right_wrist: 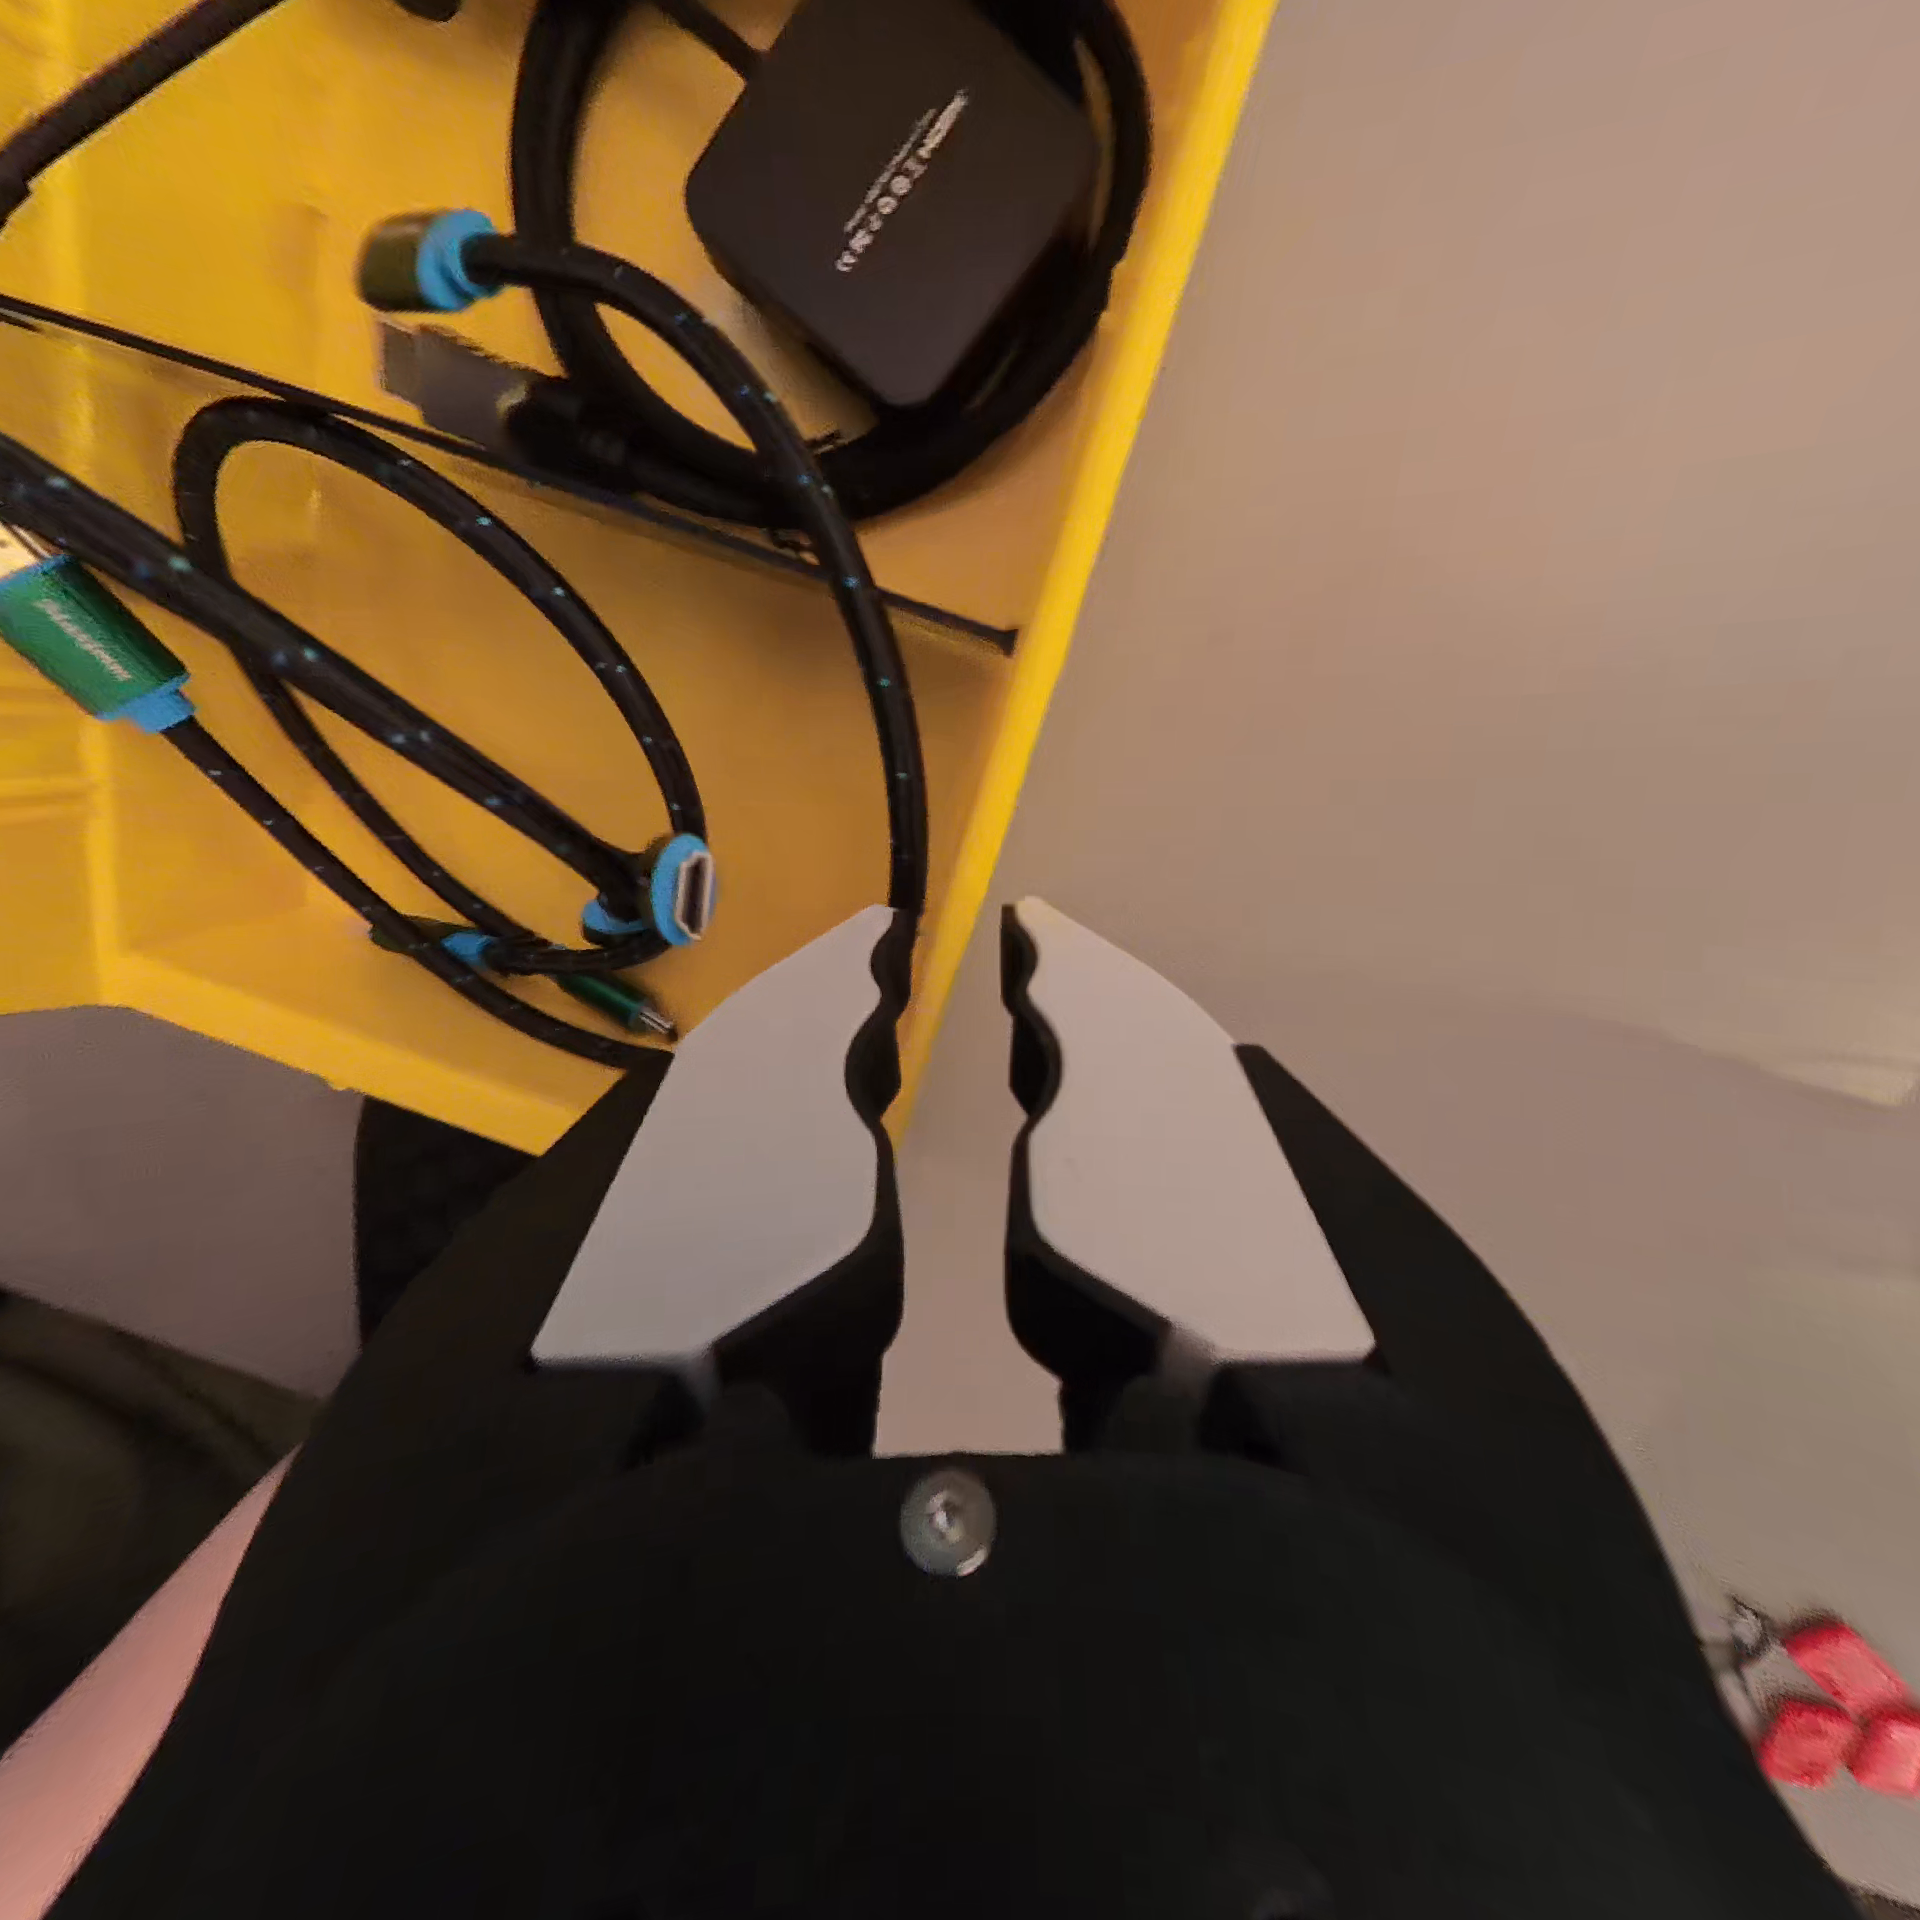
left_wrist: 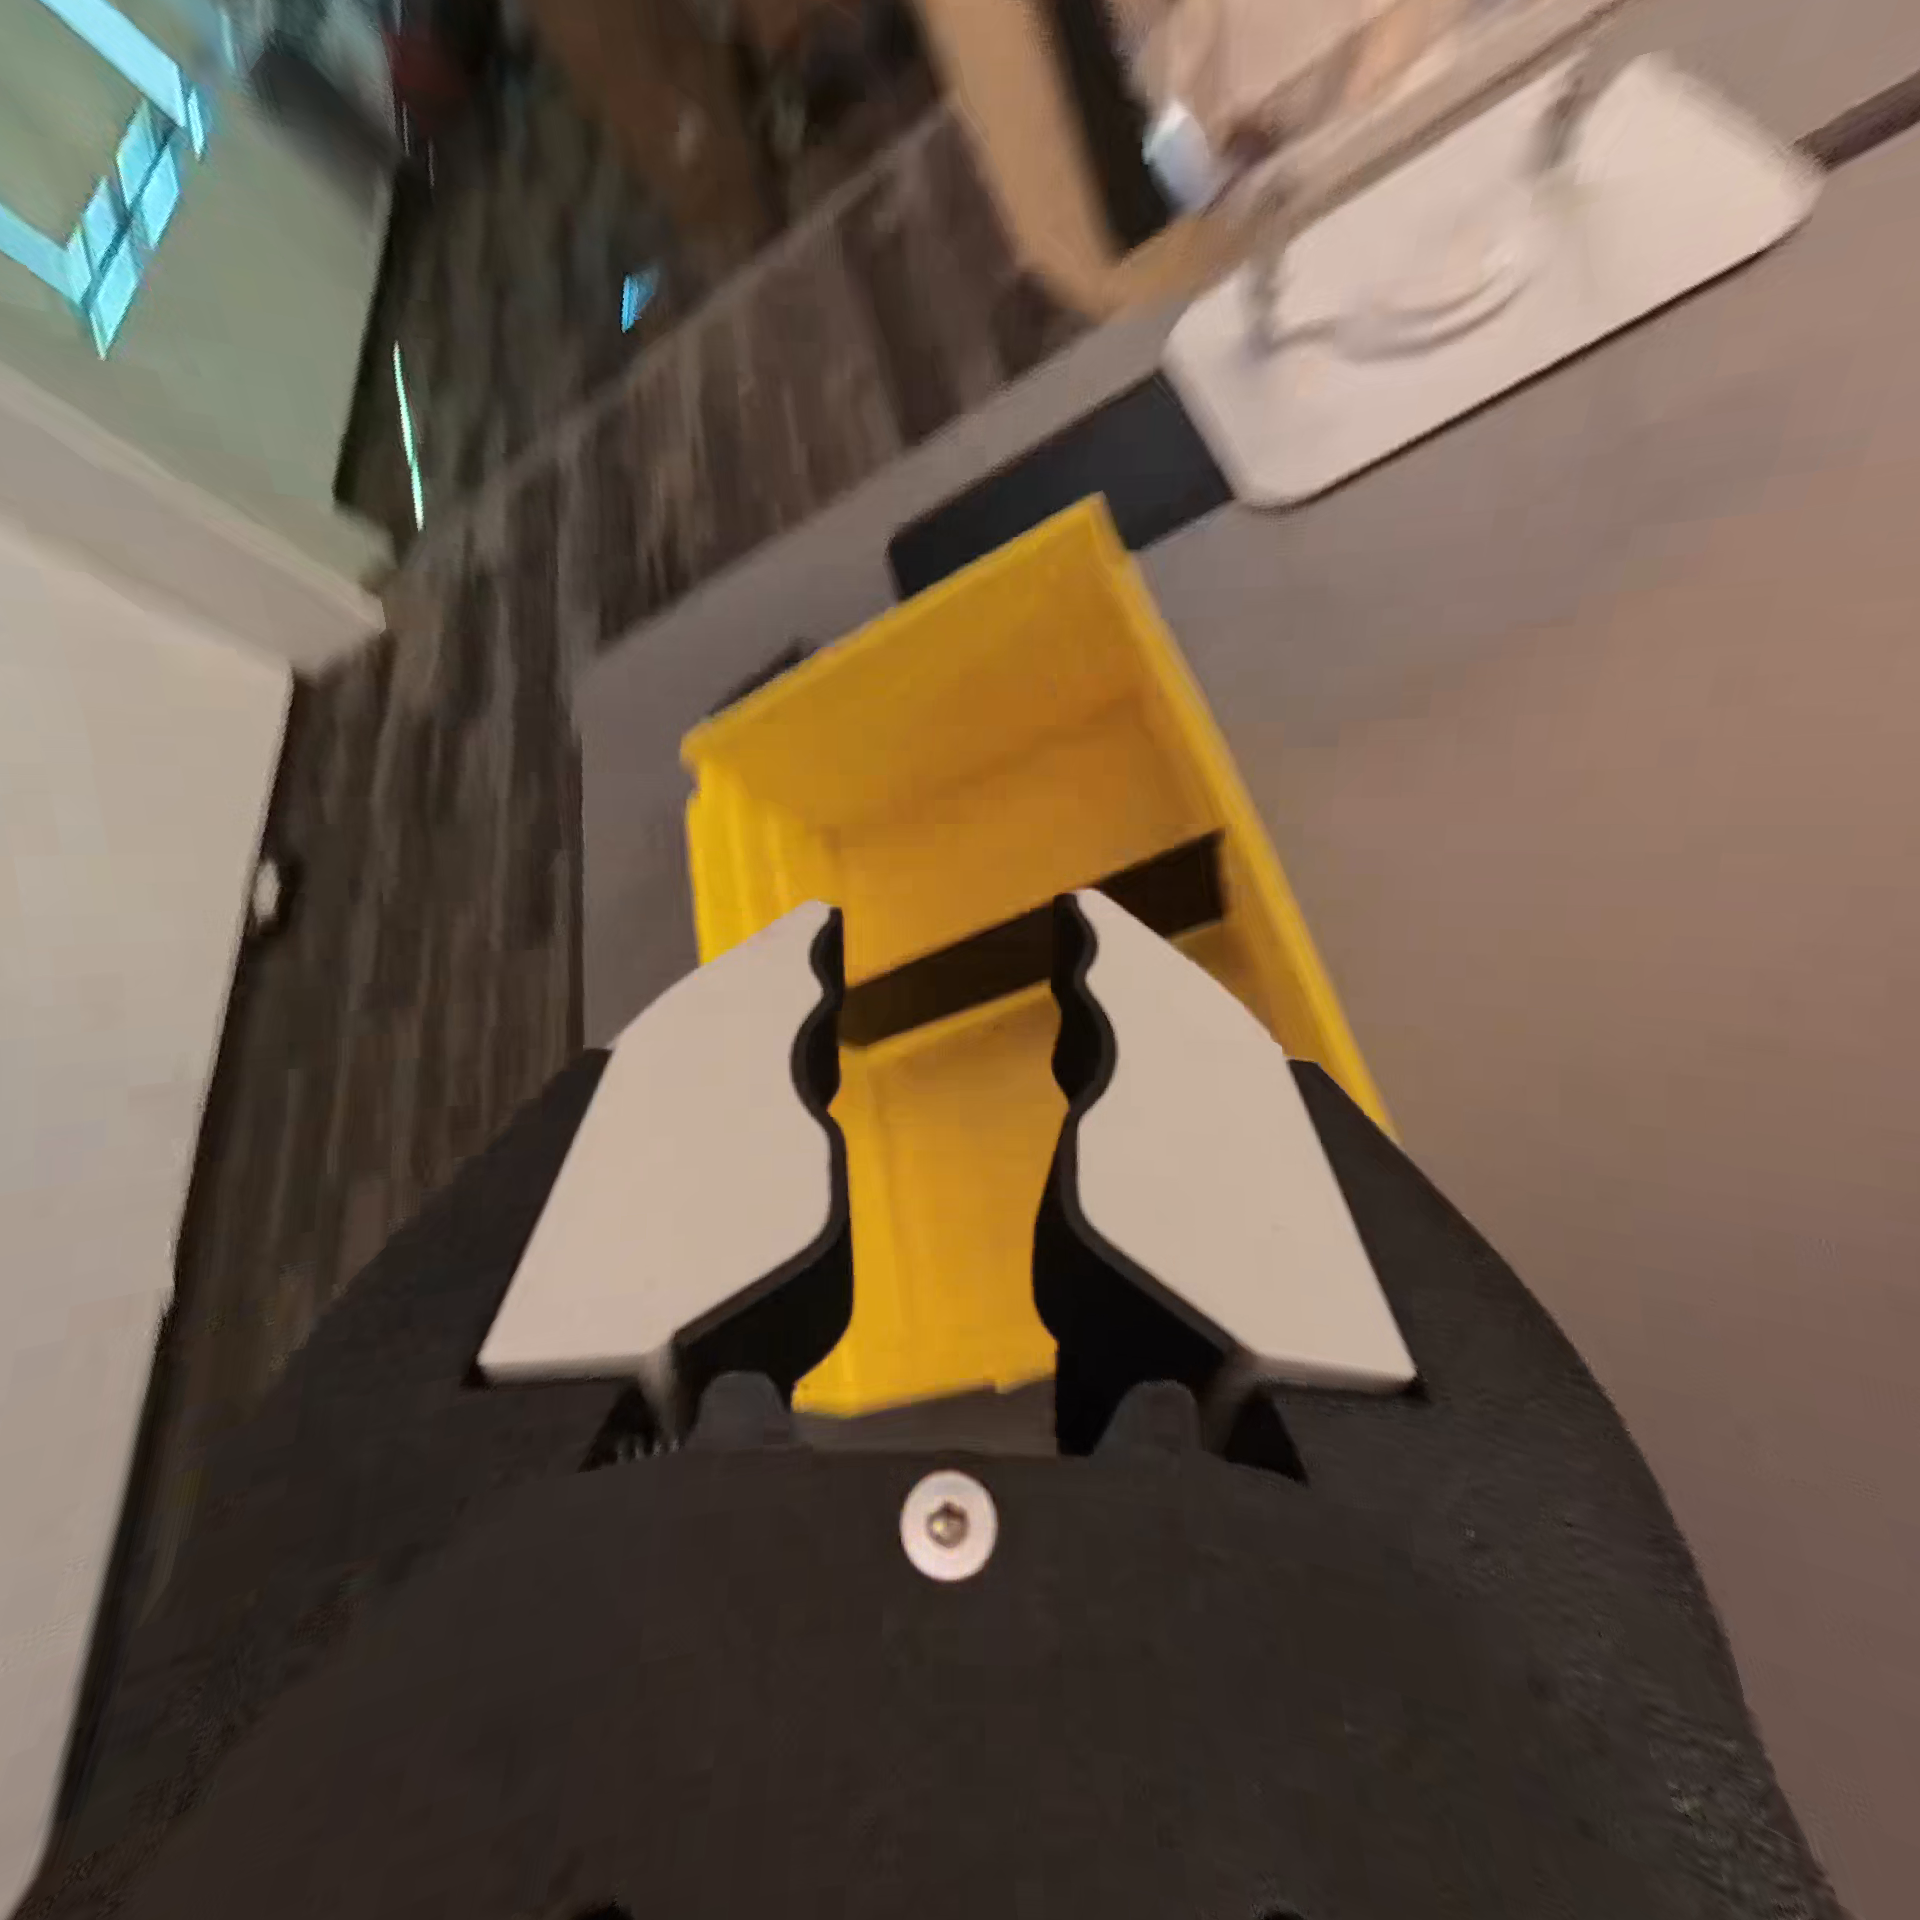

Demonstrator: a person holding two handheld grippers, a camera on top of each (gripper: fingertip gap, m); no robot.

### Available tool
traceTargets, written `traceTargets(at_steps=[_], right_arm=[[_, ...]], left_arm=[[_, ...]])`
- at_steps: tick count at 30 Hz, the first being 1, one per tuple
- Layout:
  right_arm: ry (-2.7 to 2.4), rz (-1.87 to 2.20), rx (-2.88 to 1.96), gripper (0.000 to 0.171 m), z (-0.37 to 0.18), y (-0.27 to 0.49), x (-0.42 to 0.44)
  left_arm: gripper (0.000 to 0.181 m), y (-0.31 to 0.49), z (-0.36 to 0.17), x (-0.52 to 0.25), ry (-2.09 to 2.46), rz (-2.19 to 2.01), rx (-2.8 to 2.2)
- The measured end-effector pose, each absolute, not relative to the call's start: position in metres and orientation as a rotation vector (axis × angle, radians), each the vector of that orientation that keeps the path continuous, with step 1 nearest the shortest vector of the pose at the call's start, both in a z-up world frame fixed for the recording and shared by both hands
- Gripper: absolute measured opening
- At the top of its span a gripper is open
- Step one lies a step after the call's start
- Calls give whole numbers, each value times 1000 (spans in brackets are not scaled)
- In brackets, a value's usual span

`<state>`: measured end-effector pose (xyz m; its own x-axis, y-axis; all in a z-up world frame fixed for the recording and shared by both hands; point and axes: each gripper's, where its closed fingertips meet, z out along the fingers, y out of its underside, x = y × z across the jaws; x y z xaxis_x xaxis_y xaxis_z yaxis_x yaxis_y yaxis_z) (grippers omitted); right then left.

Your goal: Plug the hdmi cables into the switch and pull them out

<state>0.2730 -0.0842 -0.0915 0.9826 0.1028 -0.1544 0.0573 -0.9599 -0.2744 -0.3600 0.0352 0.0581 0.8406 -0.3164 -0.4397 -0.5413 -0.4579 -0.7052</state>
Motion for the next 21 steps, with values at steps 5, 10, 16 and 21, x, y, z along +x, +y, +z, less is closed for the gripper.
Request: traceTargets(at_steps=[5,10,16,21], right_arm=[[-93,263,-2900,9,-97,-82,269],[-76,256,-2919,9,-97,-82,266],[-88,348,-2945,8,-96,-79,242],[-201,293,-3004,9,-95,-78,218]], left_arm=[[42,57,11,-443,290,256,-2308],[45,67,-32,-511,6,403,-2423],[47,66,-99,-495,-19,136,-2693],[22,61,-102,-494,74,216,-2735]])
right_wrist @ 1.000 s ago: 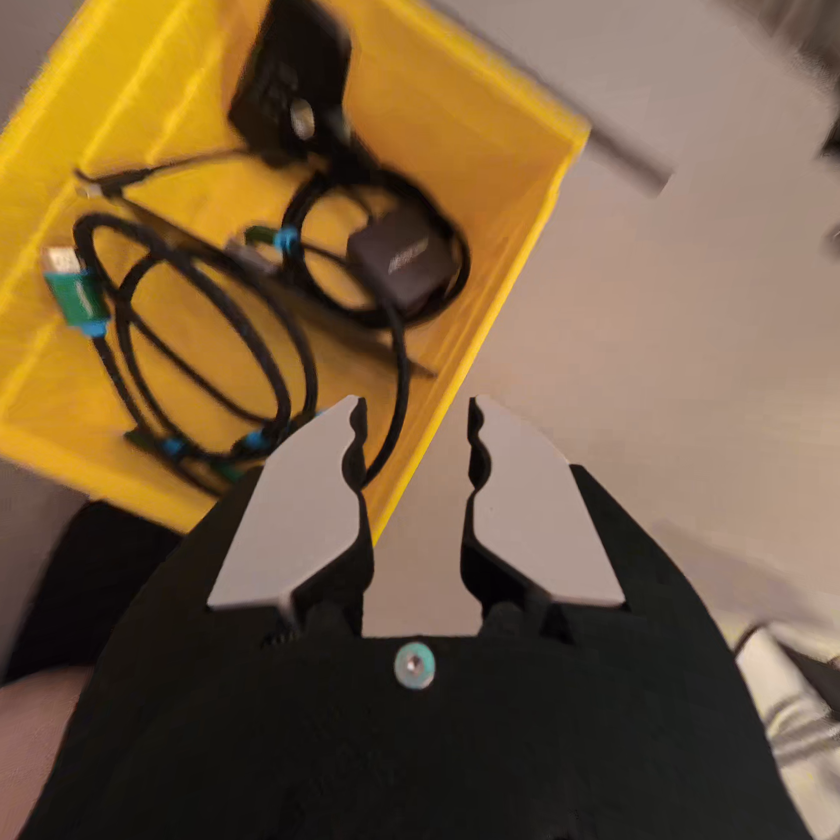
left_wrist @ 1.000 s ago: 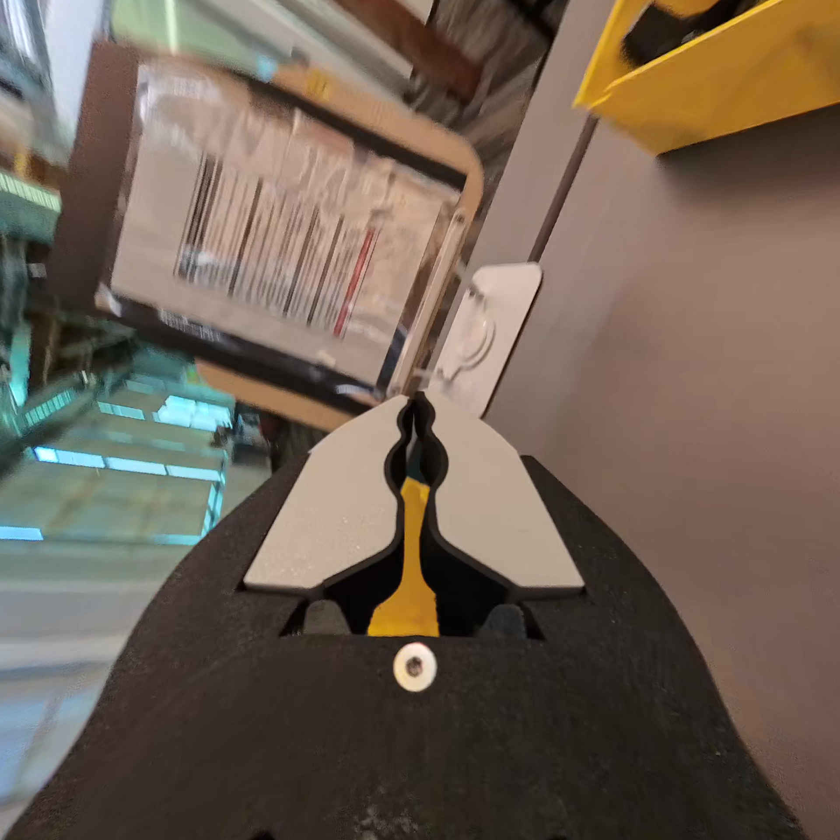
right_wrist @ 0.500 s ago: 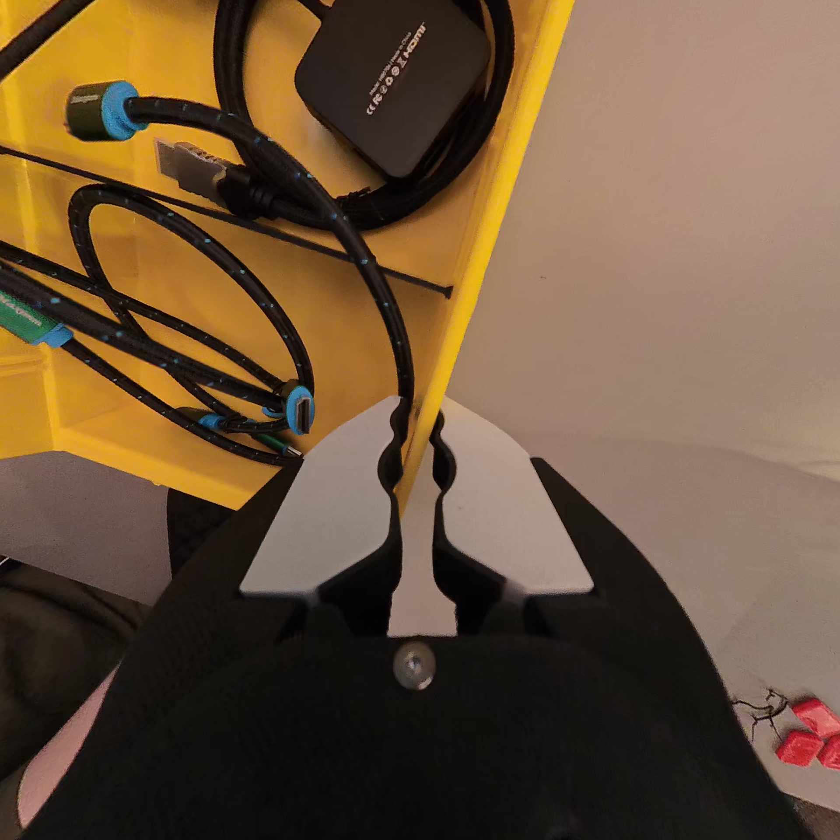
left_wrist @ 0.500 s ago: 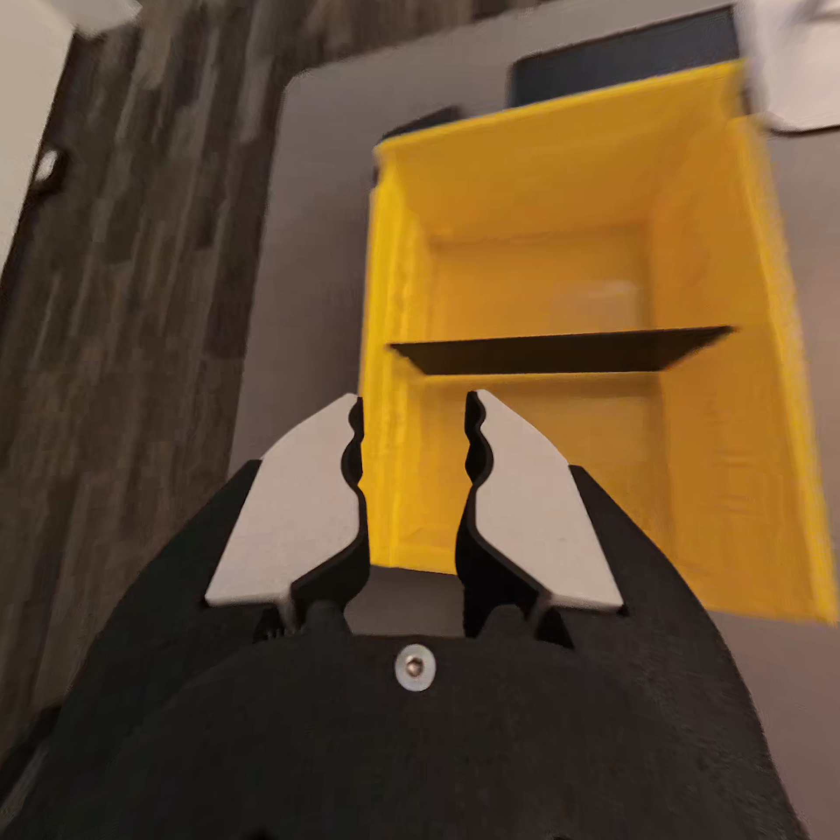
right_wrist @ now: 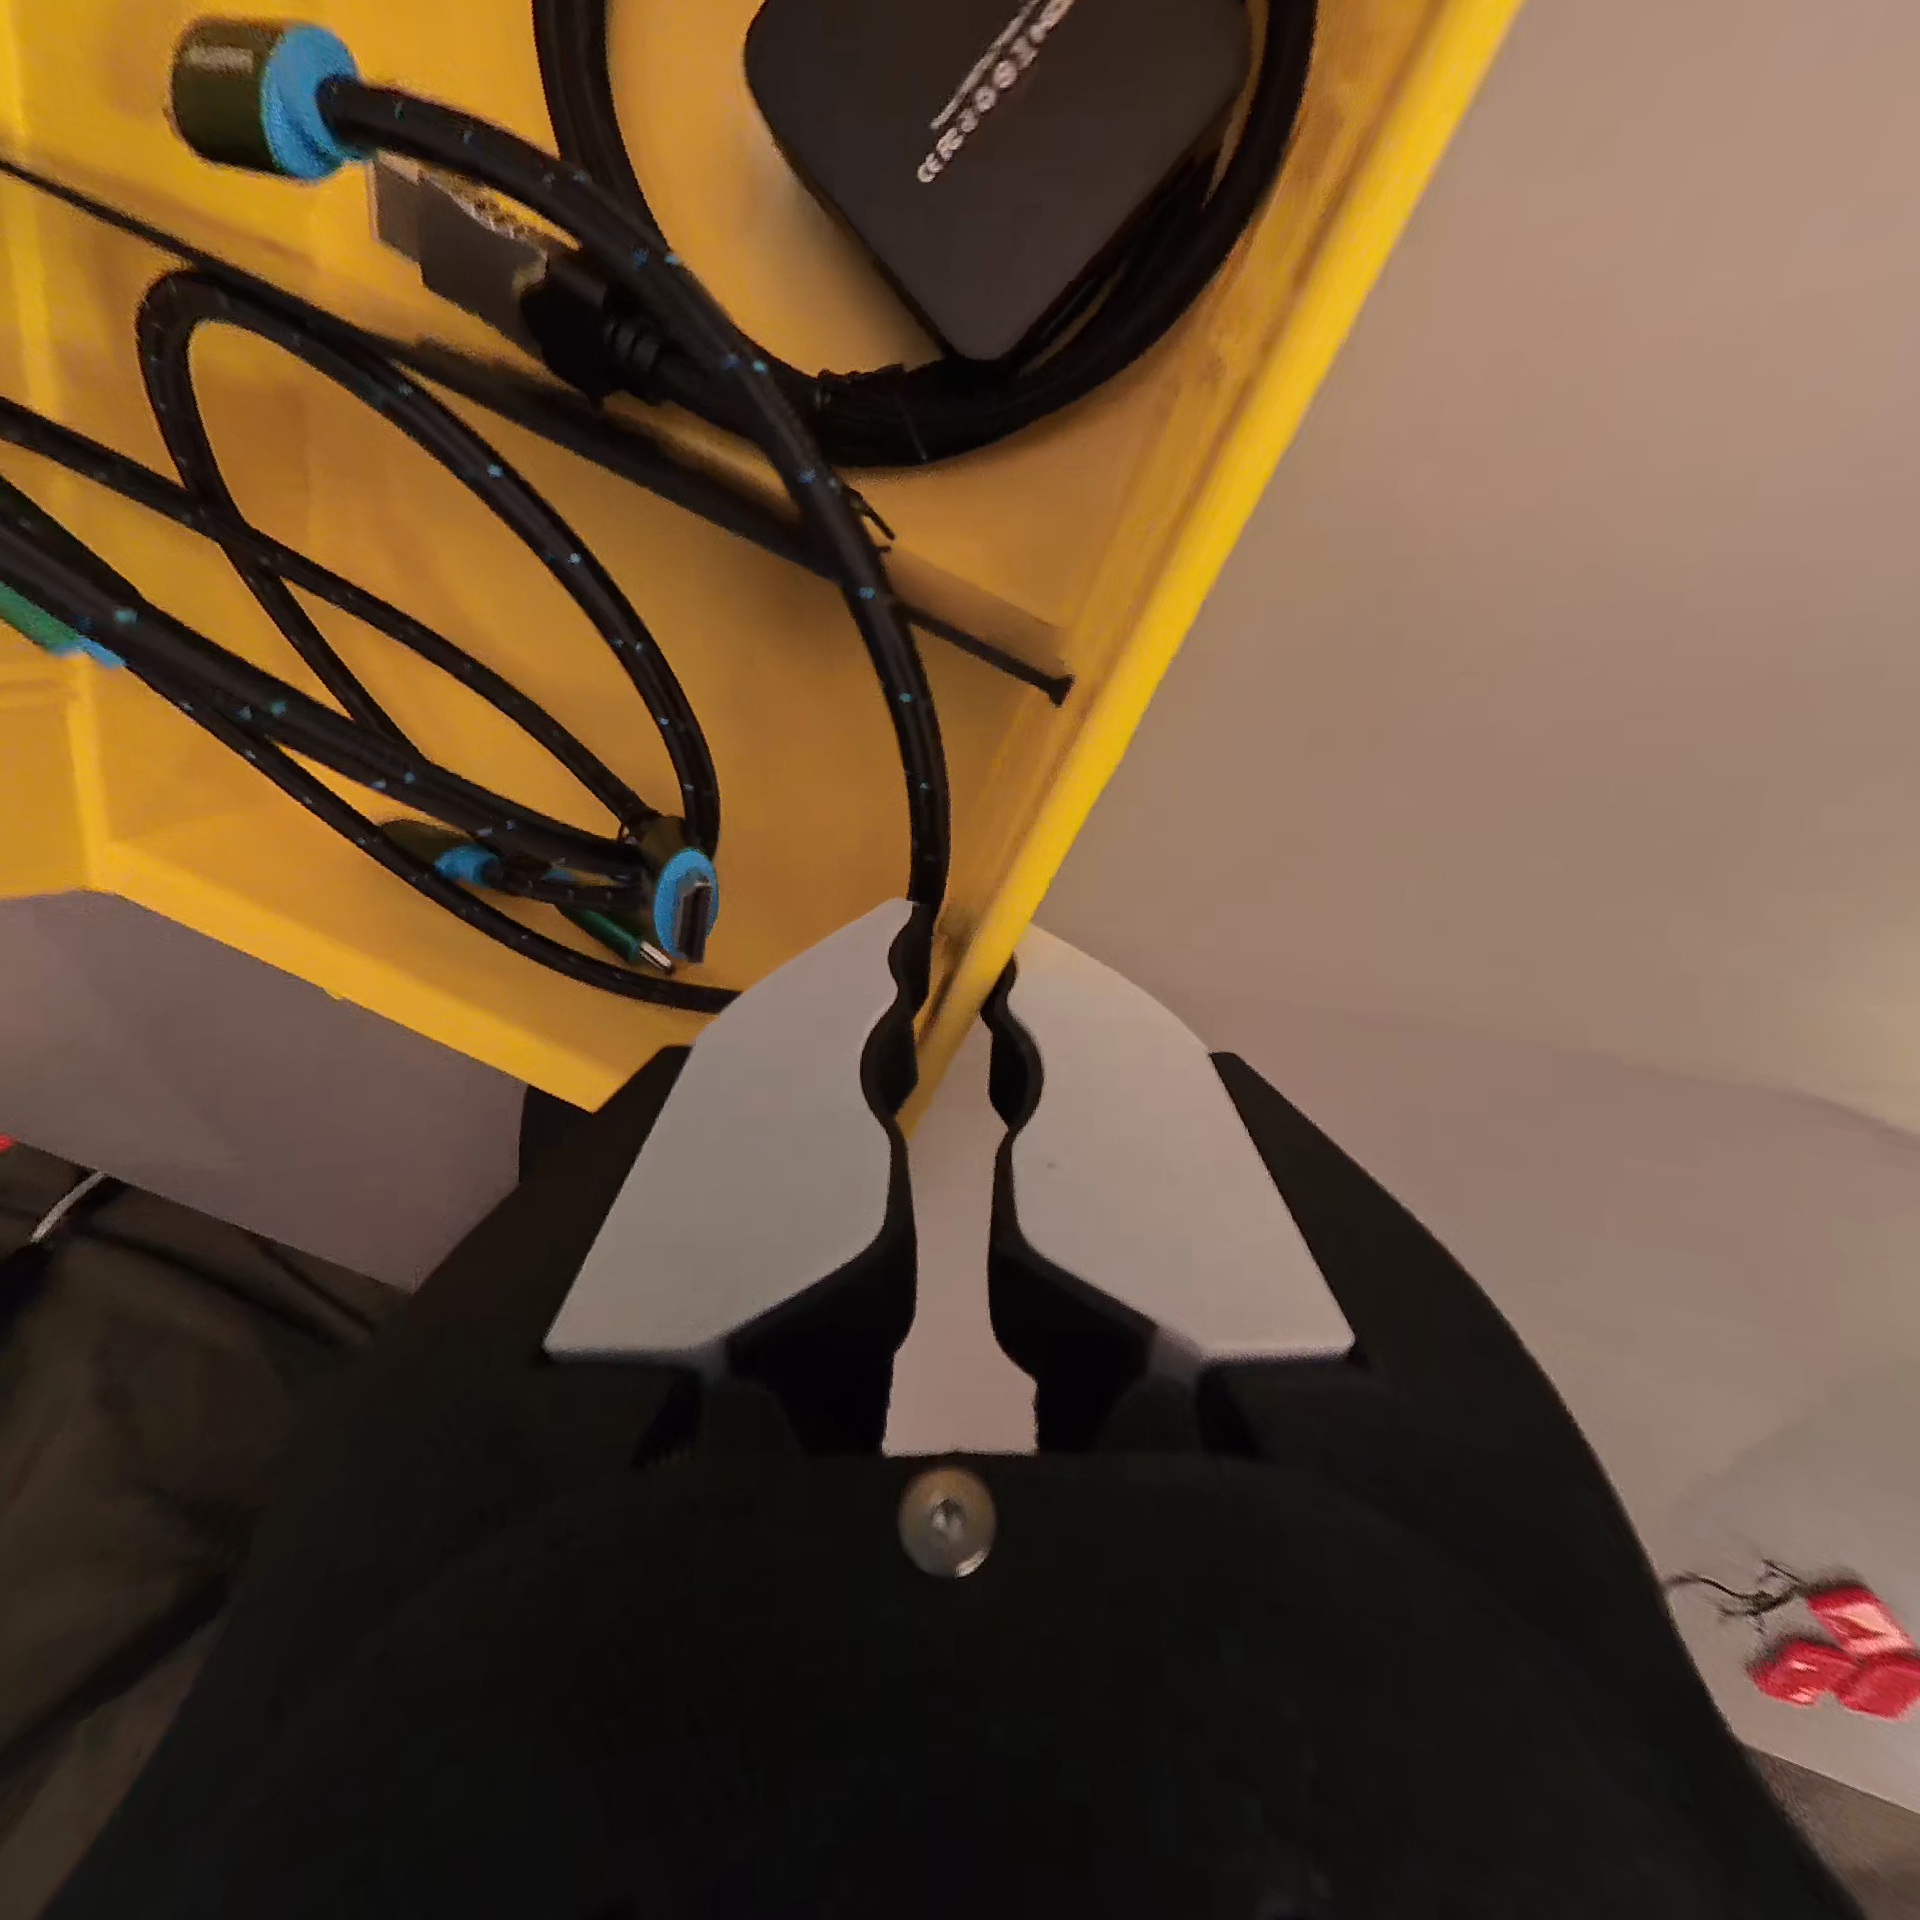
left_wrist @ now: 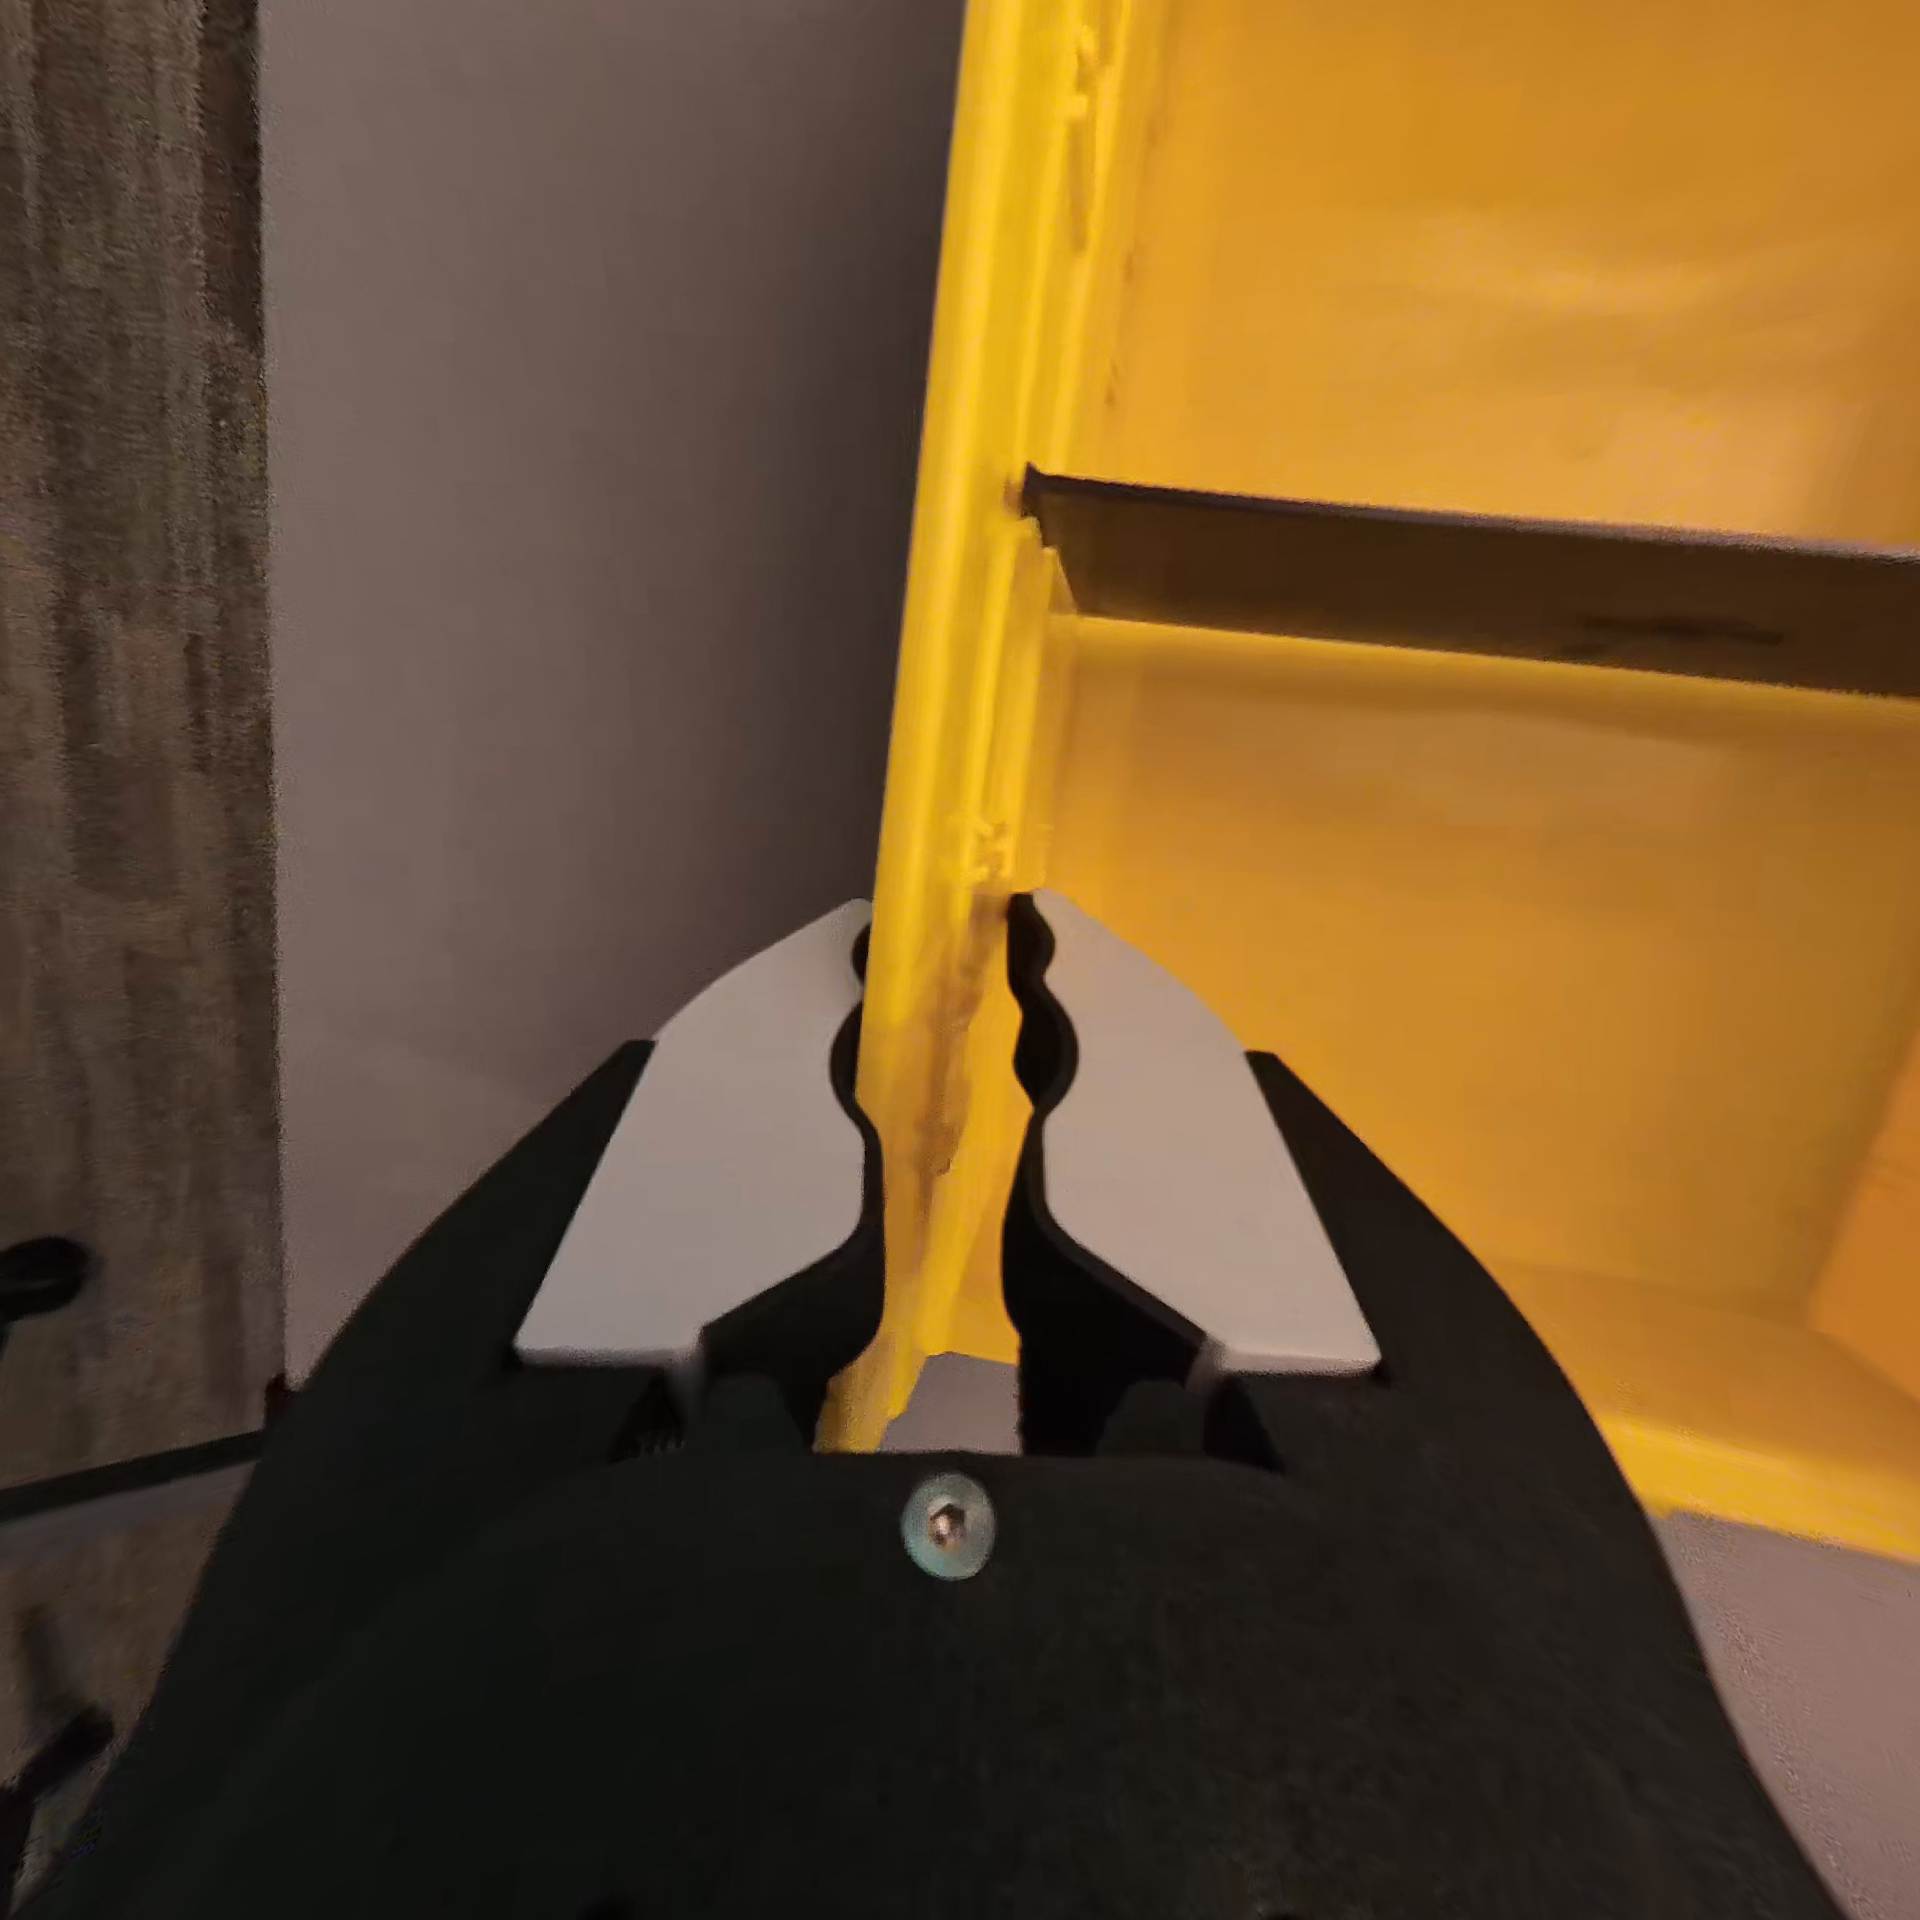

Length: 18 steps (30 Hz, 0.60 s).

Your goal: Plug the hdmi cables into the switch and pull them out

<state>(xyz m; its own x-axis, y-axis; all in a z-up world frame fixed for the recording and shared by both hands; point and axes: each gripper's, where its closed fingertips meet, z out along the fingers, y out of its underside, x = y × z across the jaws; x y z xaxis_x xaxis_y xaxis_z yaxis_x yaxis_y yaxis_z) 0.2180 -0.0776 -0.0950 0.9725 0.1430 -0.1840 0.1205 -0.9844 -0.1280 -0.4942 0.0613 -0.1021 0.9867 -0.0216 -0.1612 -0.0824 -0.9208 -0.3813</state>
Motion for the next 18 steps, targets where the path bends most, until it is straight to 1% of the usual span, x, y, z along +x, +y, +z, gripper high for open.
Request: traceTargets(at_steps=[6,12,18], right_arm=[[-456,249,-3054,13,-94,-72,167],[-641,251,-3019,15,-92,-55,111],[-693,213,-2978,16,-91,-41,81]], left_arm=[[6,50,-105,-443,328,-17,-2784],[23,36,-110,-422,556,174,-2891],[23,21,-110,-397,731,193,-2928]])
